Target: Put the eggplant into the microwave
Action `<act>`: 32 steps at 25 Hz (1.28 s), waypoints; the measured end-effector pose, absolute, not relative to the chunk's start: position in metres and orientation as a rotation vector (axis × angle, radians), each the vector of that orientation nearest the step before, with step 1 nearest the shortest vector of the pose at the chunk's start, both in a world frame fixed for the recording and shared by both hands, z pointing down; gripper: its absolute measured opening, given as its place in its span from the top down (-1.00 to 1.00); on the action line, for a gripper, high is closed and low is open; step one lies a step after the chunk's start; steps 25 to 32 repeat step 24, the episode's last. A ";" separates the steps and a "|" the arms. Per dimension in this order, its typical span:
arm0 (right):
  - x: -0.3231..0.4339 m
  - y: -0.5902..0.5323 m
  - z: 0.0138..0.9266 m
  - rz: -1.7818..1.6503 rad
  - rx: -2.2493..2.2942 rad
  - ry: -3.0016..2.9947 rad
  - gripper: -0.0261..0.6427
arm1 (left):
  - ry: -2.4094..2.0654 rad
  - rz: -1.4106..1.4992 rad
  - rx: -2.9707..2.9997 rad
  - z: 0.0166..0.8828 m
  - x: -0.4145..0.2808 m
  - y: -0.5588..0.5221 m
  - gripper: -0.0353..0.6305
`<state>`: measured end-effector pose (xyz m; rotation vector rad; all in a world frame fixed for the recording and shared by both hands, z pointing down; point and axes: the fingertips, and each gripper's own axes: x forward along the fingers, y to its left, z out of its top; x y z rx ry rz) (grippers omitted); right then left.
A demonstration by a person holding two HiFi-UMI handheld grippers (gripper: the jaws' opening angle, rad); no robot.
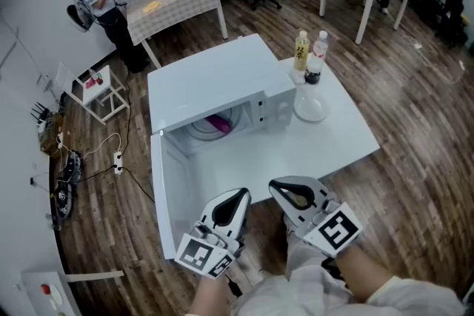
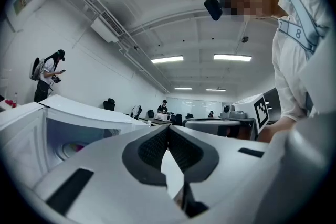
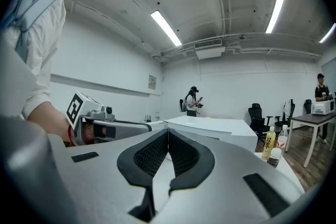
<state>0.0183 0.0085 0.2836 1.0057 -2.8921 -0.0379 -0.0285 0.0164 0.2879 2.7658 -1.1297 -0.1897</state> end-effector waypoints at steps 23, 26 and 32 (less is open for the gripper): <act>0.005 0.062 0.249 -0.130 0.966 -2.911 0.83 | -1.045 -0.211 2.899 0.248 -0.028 0.066 0.88; 0.005 0.063 0.249 -0.129 0.967 -2.911 0.83 | -1.042 -0.208 2.903 0.247 -0.028 0.067 0.88; 0.005 0.063 0.249 -0.129 0.967 -2.911 0.83 | -1.042 -0.208 2.903 0.247 -0.028 0.067 0.88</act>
